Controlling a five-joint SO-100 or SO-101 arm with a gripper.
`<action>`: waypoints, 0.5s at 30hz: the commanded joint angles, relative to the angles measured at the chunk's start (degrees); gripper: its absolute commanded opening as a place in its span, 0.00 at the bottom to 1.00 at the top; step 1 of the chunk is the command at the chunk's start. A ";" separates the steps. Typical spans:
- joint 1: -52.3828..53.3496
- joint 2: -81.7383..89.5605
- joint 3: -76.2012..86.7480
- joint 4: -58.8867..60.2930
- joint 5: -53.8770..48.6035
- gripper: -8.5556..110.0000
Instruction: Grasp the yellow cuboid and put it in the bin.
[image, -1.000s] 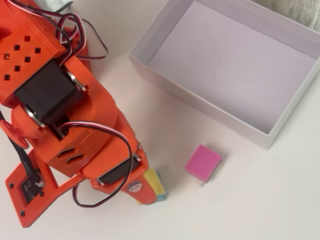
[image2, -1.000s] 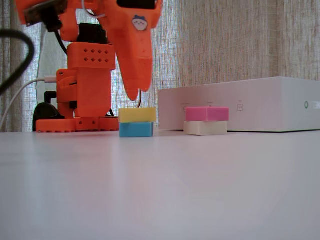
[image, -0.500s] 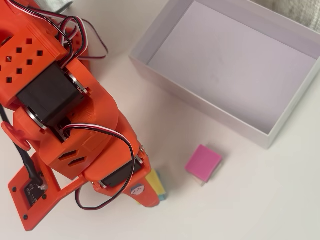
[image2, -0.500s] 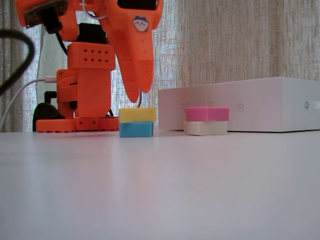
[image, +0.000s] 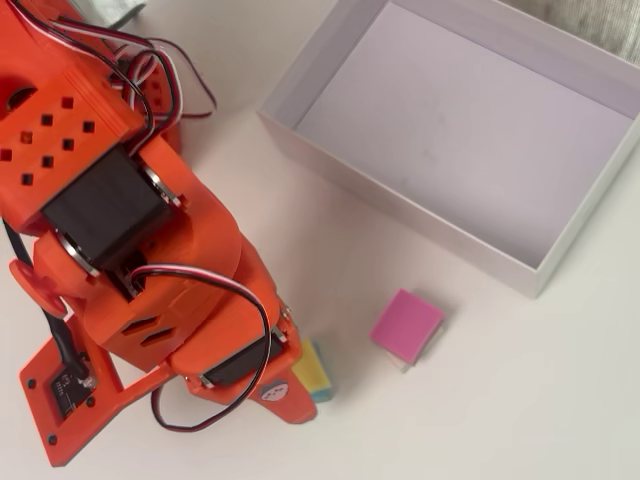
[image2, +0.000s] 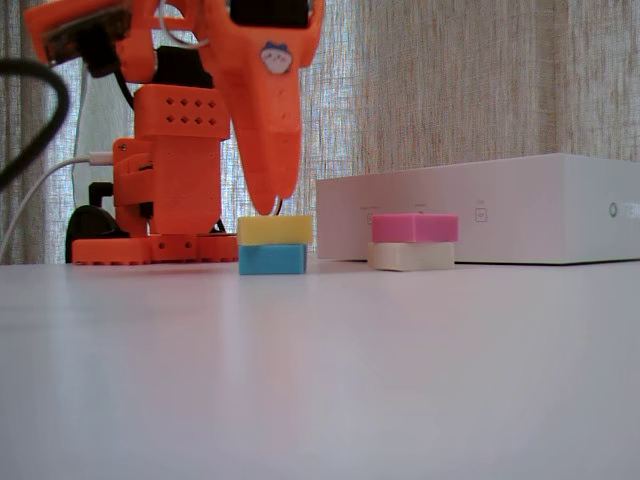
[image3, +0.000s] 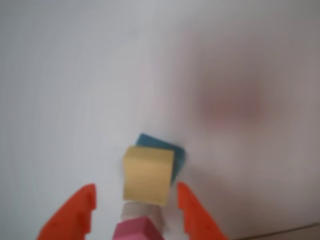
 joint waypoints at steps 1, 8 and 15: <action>0.18 -0.35 -0.97 -0.88 0.26 0.24; 0.26 -1.67 -1.49 -1.14 0.26 0.23; 0.18 -2.72 -1.85 -1.32 0.26 0.22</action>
